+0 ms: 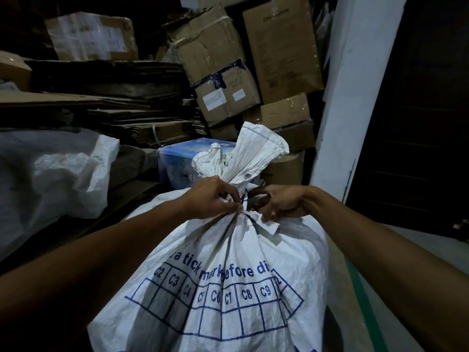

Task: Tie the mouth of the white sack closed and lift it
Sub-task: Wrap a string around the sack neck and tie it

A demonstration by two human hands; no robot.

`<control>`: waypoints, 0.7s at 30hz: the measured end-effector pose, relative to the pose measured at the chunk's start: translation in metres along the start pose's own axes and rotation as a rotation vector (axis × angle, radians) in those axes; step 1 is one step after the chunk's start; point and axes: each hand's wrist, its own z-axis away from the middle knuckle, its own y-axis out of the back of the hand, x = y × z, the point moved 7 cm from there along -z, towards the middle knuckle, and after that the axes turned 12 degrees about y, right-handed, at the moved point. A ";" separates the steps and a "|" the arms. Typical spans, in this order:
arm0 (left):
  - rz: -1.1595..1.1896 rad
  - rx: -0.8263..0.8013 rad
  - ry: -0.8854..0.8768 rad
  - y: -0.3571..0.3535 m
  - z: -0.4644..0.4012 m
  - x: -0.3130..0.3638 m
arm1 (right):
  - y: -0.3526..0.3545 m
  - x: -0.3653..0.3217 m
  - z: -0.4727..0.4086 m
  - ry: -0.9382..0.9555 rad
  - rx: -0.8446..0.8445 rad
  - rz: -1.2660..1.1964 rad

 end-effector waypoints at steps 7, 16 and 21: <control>0.029 0.077 0.035 0.005 -0.001 0.004 | 0.006 0.002 0.005 -0.055 0.048 0.024; 0.011 0.113 0.049 0.006 0.003 0.012 | 0.017 0.012 -0.007 -0.104 0.100 0.109; -0.008 0.136 0.062 0.005 0.001 0.013 | 0.007 0.003 0.004 -0.087 0.134 0.039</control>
